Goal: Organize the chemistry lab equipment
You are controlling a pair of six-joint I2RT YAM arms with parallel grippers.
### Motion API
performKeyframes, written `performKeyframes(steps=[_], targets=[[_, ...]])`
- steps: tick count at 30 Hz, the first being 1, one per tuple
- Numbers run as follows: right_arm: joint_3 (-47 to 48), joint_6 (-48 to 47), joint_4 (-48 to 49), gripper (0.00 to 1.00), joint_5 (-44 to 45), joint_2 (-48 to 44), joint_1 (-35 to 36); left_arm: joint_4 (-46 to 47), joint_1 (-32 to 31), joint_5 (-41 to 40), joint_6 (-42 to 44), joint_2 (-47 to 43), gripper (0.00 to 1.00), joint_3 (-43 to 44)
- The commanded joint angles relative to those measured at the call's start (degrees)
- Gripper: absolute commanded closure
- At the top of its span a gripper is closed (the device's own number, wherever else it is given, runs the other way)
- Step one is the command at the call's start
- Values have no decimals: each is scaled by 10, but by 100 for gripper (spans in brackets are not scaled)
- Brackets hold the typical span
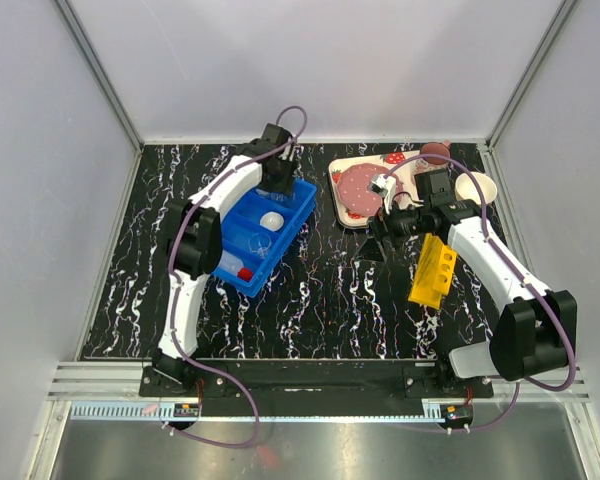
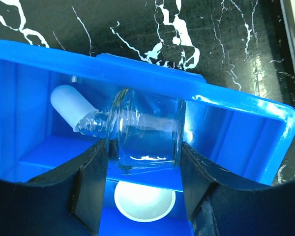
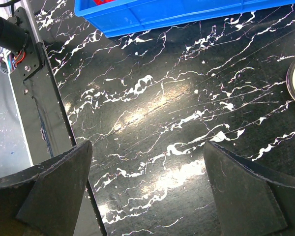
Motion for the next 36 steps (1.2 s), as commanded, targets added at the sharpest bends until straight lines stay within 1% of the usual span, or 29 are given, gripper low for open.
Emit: performKeyframes(steps=[1, 2, 3, 4, 10, 13, 20, 25, 30, 31, 33, 34, 36], targets=[[-4, -10, 14, 0, -22, -11, -4, 4, -36, -143, 81, -11, 71, 30], [-4, -10, 13, 0, -22, -11, -5, 4, -48, -162, 86, -7, 71, 31], [-4, -10, 13, 0, -21, -11, -5, 4, -54, -181, 113, -6, 72, 31], [-4, -10, 13, 0, -22, -10, -5, 4, -61, -217, 121, -4, 73, 31], [-4, -11, 12, 0, -23, -11, -7, 17, -91, -308, 157, 10, 76, 26], [-4, -10, 12, 0, -24, -11, -8, 24, -99, -323, 166, 16, 76, 25], [-4, -10, 12, 0, -26, -15, -12, 38, -107, -381, 192, 31, 82, 17], [-4, -10, 12, 0, -28, -15, -13, 47, -112, -391, 202, 34, 81, 5], [-4, -9, 12, 0, -29, -19, -16, 48, -120, -380, 210, 44, 73, 6], [-4, -9, 12, 0, -30, -19, -16, 48, -123, -374, 210, 45, 69, 4], [-4, -9, 11, 0, -31, -20, -19, 47, -124, -366, 210, 45, 65, 3], [-4, -9, 12, 0, -32, -20, -19, 47, -126, -357, 209, 45, 60, 2], [-3, -9, 11, 0, -34, -22, -22, 44, -126, -350, 206, 44, 54, 0]])
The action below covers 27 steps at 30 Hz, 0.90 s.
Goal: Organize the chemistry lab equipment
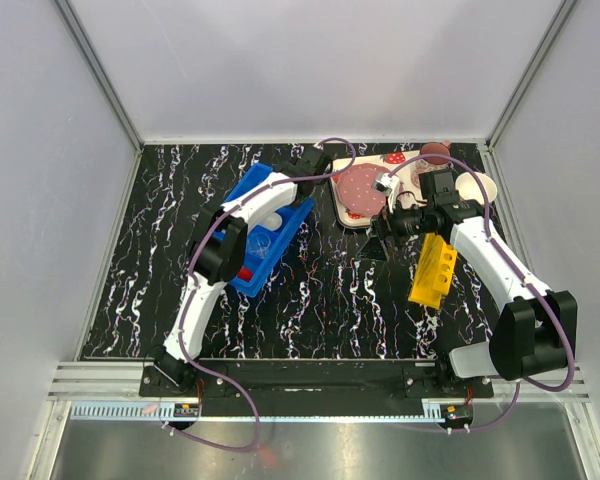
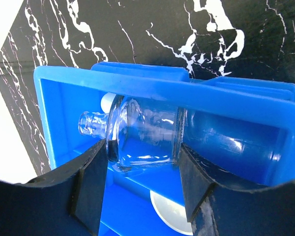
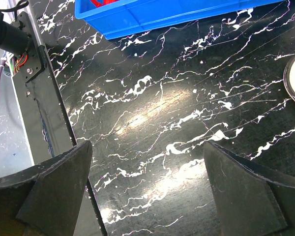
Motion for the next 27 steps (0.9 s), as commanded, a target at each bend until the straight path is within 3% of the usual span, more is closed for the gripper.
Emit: performKeyframes(steps=[1, 15, 27], targets=[[-1, -6, 12, 0, -21, -21, -5, 18, -9, 1, 6, -4, 52, 1], [0, -4, 12, 0, -29, -26, -15, -5, -9, 54, -21, -47, 26, 6], [0, -1, 12, 0, -33, -30, -20, -24, -5, 116, -59, -92, 23, 21]])
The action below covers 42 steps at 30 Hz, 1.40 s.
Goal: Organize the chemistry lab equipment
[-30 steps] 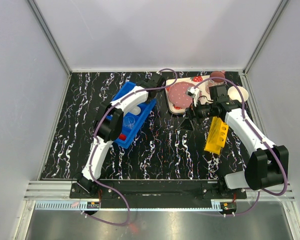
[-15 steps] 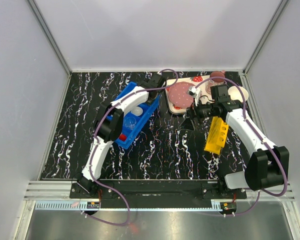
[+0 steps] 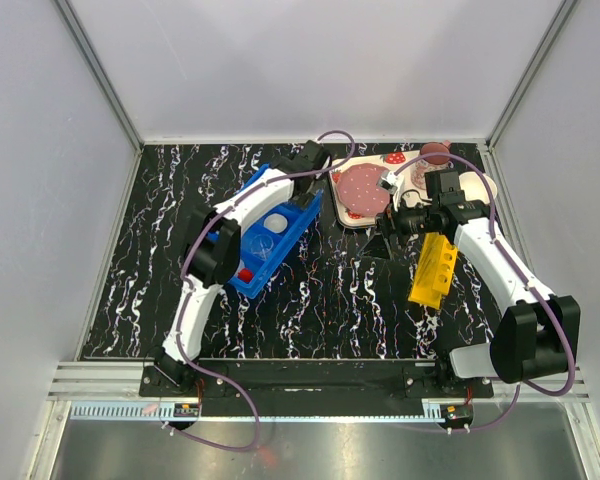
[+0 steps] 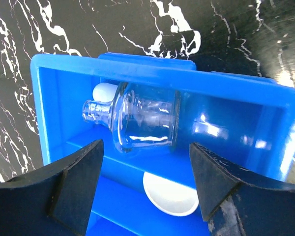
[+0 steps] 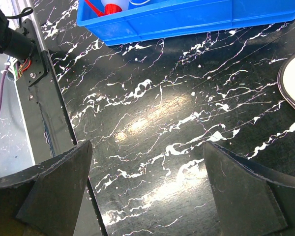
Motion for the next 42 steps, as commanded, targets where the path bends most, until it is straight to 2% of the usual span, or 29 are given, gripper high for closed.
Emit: performKeyframes(steps=[1, 5, 8, 10, 11, 12, 13, 16, 21, 27, 42], targets=[[1, -2, 12, 0, -19, -19, -4, 0, -1, 45, -30, -66, 23, 23], [0, -2, 12, 0, -19, -20, -7, -7, 16, 81, -61, -86, 23, 31], [-1, -2, 12, 0, -21, -19, -7, -15, 55, 146, -145, -108, 22, 29], [-1, -2, 12, 0, -21, -19, -9, -15, 95, 218, -191, -117, 21, 22], [-1, -2, 12, 0, -20, -20, -8, -13, 110, 247, -241, -120, 21, 15], [-1, -2, 12, 0, -21, -19, -8, -6, 124, 305, -266, -129, 22, 6], [-1, -2, 12, 0, -21, -19, -7, 19, 151, 331, -311, -134, 22, -21], [-1, -2, 12, 0, -21, -19, -9, 72, 178, 386, -368, -152, 22, -71], [-1, -2, 12, 0, -21, -19, -9, 81, 186, 380, -428, -129, 25, -73], [-2, -2, 12, 0, -20, -21, -12, 83, 186, 340, -480, -109, 34, -76], [-1, -1, 11, 1, -21, -23, -16, 118, 187, 270, -547, -87, 35, -106]])
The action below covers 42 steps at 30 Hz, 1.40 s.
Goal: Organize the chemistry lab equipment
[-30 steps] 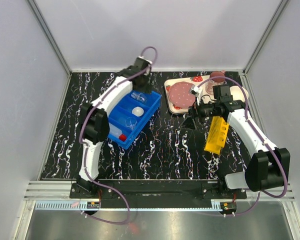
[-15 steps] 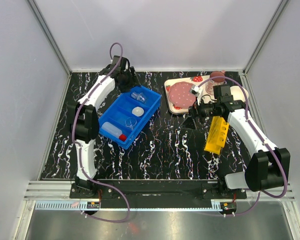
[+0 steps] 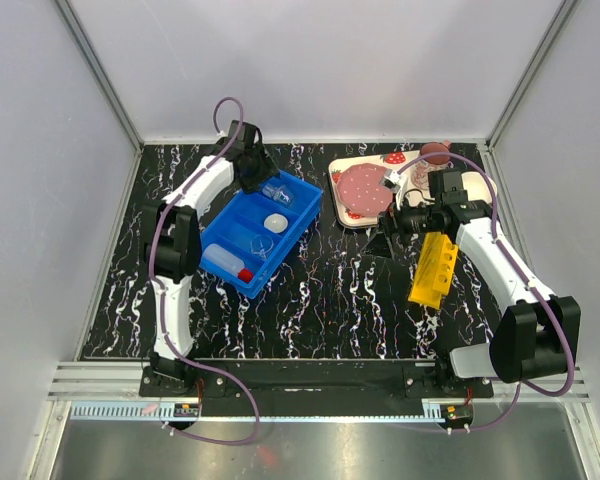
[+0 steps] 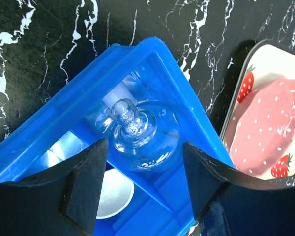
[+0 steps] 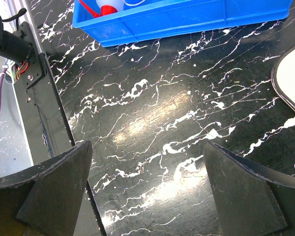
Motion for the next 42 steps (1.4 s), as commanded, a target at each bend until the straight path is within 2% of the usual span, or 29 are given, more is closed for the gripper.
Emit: performKeyframes(steps=[1, 13, 28, 37, 41, 42], targets=[[0, -1, 11, 0, -22, -23, -5, 34, 3, -36, -25, 9, 35, 0], [-1, 0, 11, 0, -26, -25, -11, 41, 2, -36, -27, 37, 38, 6], [-1, 2, 11, 0, -30, -28, -18, 22, 2, -76, -14, 61, 44, 14], [-1, 2, 11, 0, -33, -29, -24, 35, 1, -73, -13, 62, 59, 10], [0, 3, 11, 0, -34, -29, -26, 77, 1, -64, 1, 38, 70, -14], [1, 4, 10, 0, -34, -29, -26, 86, 1, -63, 7, 28, 76, -24]])
